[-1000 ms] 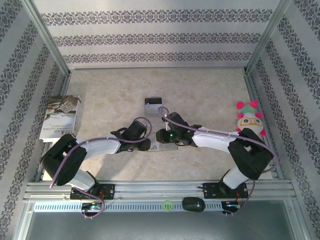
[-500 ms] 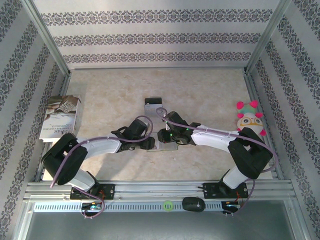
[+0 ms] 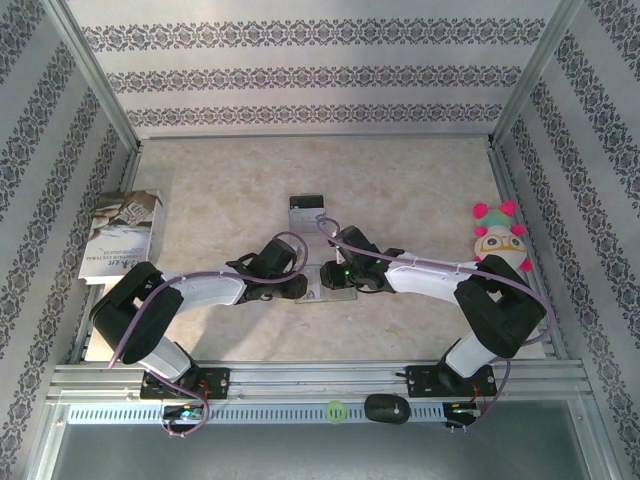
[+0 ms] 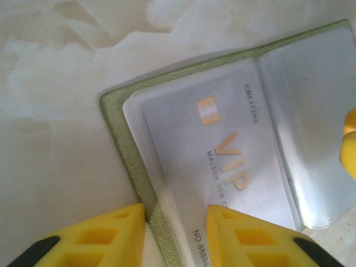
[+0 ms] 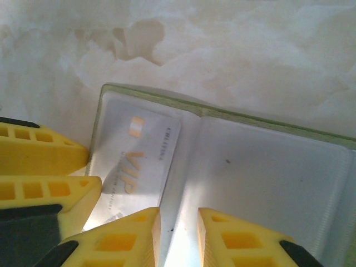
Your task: Take the credit cards out of the card holder
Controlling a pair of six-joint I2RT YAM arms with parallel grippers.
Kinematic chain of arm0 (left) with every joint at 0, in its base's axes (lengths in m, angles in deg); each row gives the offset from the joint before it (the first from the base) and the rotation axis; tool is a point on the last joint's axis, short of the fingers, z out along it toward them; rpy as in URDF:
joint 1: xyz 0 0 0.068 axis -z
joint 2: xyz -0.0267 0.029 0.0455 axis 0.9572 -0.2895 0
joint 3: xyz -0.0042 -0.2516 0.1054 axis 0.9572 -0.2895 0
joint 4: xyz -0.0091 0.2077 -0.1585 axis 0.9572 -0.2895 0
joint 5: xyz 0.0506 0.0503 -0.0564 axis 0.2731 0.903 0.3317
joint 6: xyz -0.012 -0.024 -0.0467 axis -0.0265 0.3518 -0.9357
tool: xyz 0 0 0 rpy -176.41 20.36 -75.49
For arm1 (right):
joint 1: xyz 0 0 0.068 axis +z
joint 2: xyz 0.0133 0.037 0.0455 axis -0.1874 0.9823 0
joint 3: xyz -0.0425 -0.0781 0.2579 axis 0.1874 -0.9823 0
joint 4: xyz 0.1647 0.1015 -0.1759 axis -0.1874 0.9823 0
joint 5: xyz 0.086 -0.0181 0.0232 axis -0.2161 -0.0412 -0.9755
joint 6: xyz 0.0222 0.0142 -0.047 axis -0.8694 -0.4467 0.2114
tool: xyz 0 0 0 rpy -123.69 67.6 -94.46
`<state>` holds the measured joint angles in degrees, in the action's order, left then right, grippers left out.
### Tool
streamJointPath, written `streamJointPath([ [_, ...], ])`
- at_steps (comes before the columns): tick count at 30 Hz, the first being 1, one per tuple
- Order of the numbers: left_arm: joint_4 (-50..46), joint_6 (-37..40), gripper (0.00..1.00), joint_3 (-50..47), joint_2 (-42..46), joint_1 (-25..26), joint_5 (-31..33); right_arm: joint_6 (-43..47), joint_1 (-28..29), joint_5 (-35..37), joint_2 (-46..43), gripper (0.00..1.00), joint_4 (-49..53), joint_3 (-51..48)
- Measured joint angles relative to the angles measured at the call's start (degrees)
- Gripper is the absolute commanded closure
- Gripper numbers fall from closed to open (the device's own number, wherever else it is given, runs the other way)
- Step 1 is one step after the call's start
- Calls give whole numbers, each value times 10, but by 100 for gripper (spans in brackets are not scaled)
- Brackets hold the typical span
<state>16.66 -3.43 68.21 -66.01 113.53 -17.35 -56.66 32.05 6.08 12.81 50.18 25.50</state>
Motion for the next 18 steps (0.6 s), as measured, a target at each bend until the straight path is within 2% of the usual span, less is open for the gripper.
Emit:
streamJointPath([
  [12, 9, -7, 90, 7, -10, 0, -7, -7, 0, -23, 1, 77, -21, 0],
  [18, 9, -7, 90, 7, -10, 0, -7, -29, -14, -41, 9, 81, -37, -8],
])
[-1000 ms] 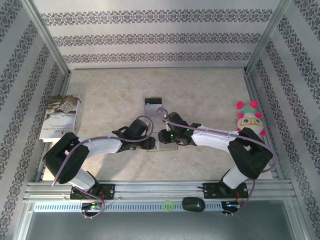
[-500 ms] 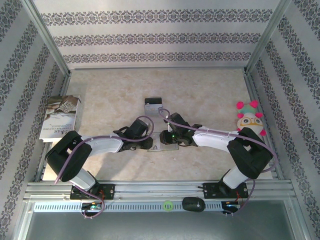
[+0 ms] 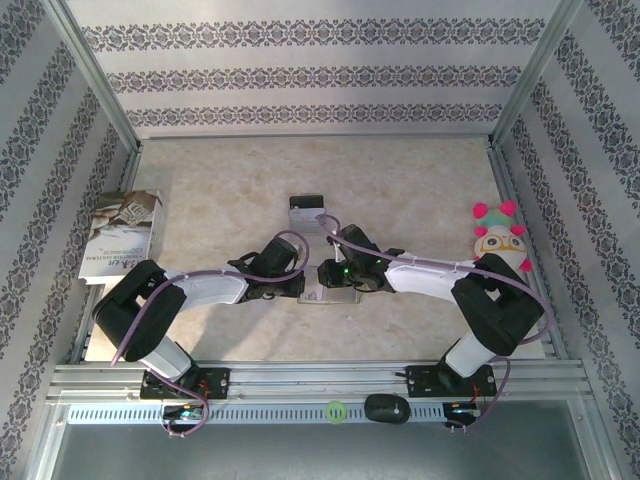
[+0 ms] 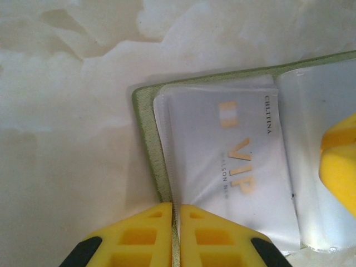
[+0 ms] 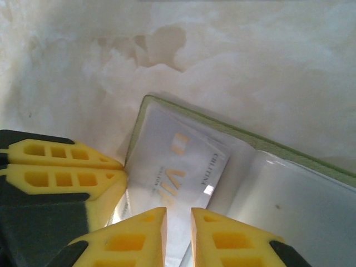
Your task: Take the credit cards out of the card holder
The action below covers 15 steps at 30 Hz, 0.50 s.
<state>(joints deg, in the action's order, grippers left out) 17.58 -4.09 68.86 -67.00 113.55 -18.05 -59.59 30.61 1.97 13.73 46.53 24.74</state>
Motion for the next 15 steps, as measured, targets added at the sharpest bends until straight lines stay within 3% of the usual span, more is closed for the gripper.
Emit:
streamJointPath([
  [15, 0, 0, 90, 0, 0, 0, 0, -48, -15, -71, 26, 81, -48, -31],
])
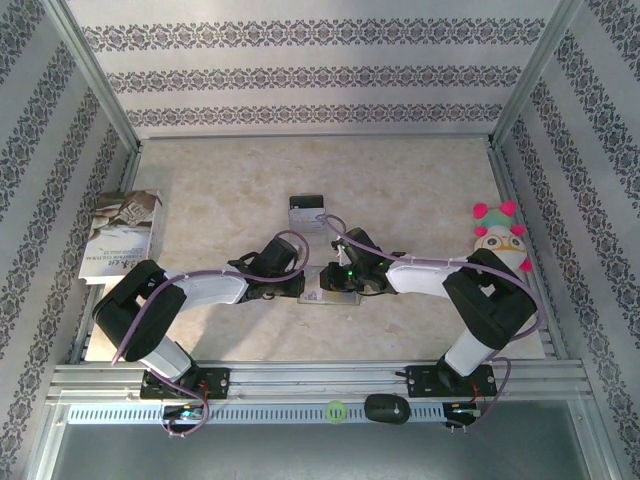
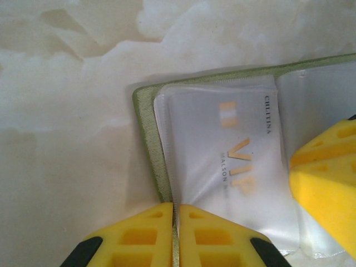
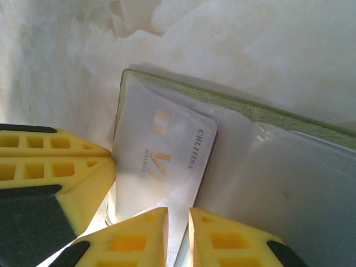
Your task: Take the credit cards out of the card holder
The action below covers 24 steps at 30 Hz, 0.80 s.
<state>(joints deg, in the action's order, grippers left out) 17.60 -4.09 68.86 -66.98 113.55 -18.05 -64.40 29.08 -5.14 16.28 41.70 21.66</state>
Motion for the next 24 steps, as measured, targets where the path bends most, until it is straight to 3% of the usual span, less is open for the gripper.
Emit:
streamJointPath([
  [24, 0, -6, 90, 0, 0, 0, -2, -58, 13, 21, 8, 79, 3, 5],
])
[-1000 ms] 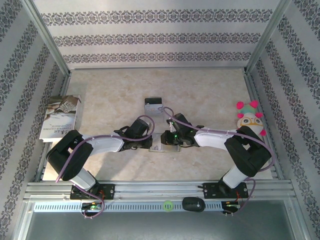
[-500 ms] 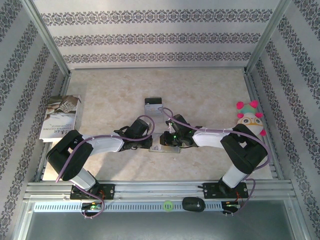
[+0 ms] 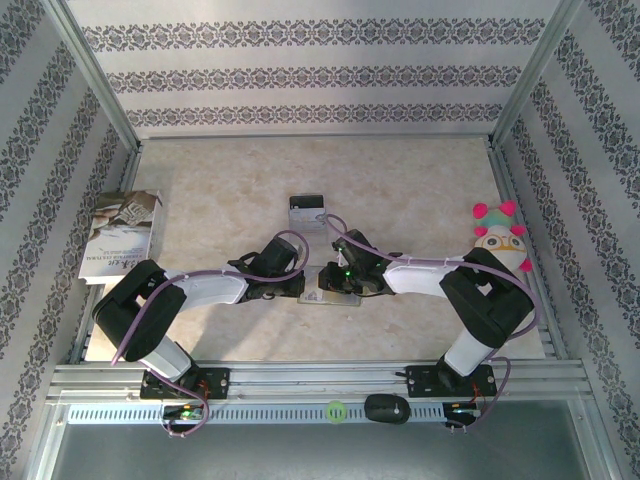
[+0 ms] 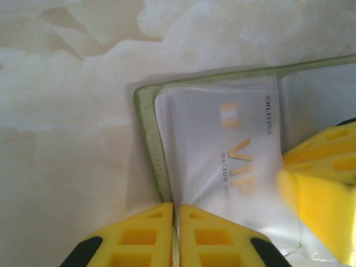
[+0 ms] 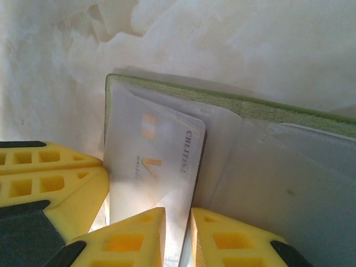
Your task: Take the credit cards out of the card holder
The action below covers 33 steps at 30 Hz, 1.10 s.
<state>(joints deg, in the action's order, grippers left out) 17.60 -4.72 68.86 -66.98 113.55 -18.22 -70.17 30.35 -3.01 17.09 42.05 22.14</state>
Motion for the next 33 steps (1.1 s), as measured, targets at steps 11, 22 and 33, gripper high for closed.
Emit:
streamJointPath([
  [11, 0, -4, 90, 0, 0, 0, 0, -23, -5, -17, 18, 90, -5, 6],
  [22, 2, -9, 66, -4, 2, 2, -7, -30, -7, -5, 4, 100, -5, -4],
  [33, 4, -10, 63, -23, 23, 2, -9, 16, -4, 85, -65, 100, 102, -8],
])
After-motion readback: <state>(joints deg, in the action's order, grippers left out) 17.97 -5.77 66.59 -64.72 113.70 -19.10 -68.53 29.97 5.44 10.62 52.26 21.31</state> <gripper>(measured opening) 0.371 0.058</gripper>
